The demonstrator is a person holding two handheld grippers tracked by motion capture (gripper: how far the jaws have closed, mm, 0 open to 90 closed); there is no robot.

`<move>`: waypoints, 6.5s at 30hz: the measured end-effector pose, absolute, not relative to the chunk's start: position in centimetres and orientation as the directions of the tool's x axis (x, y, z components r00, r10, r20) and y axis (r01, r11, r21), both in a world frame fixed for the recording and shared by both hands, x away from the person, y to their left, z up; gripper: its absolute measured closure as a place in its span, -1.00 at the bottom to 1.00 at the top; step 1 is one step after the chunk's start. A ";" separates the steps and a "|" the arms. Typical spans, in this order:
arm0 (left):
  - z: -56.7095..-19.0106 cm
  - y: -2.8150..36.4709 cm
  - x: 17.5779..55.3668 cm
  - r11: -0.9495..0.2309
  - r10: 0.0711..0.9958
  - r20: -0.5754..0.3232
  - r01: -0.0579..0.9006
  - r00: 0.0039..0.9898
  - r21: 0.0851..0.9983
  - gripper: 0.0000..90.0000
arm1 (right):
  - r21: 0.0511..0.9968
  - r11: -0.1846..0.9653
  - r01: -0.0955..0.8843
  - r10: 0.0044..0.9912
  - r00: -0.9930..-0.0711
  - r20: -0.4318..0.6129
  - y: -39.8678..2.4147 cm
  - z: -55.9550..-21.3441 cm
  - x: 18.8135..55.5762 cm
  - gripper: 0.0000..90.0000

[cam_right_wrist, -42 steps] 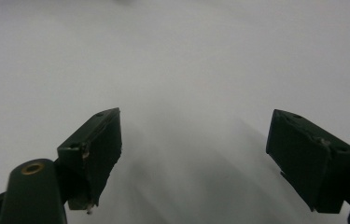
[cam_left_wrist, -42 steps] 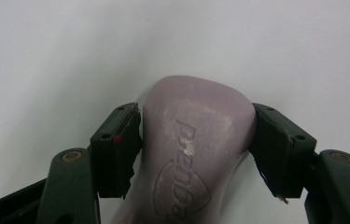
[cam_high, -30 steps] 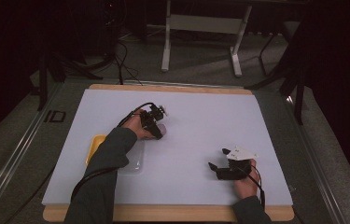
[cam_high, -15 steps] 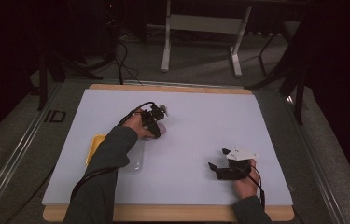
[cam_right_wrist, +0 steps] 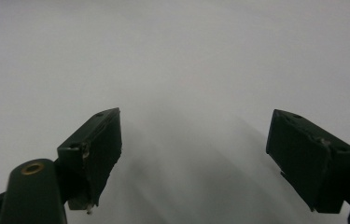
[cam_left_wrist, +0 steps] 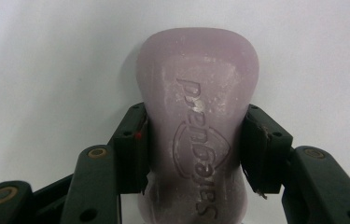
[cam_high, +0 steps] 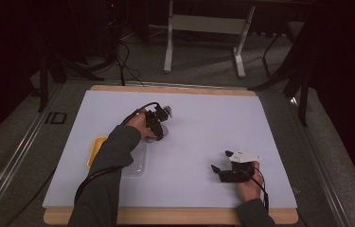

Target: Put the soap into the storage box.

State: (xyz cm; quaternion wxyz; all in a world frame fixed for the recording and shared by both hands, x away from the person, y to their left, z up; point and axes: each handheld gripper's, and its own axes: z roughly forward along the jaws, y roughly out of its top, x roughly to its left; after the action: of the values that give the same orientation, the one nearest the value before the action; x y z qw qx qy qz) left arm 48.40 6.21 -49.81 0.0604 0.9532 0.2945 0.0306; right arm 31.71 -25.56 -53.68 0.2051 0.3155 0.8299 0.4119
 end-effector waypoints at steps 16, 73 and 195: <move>-49.8 6.3 48.6 -0.794 0.601 -0.008 0.599 0.799 0.103 0.09 | 0.812 0.465 0.353 0.692 -0.717 -0.084 -25.5 -53.7 31.7 -0.61; -46.7 8.5 46.4 -0.756 0.650 0.034 0.642 0.759 0.129 0.11 | 0.816 0.462 0.348 0.693 -0.715 -0.088 -25.6 -53.7 31.6 -0.61; -44.3 19.5 38.0 -0.606 0.791 0.043 0.772 0.611 0.189 0.11 | 0.824 0.452 0.342 0.699 -0.710 -0.089 -25.7 -53.6 31.5 -0.61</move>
State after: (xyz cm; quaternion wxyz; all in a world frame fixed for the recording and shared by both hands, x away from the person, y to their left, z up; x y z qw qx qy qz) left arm 37.95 19.46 -44.28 0.0757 0.8942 0.4371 0.0608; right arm 31.53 -25.66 -53.63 0.2137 0.3155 0.8250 0.4174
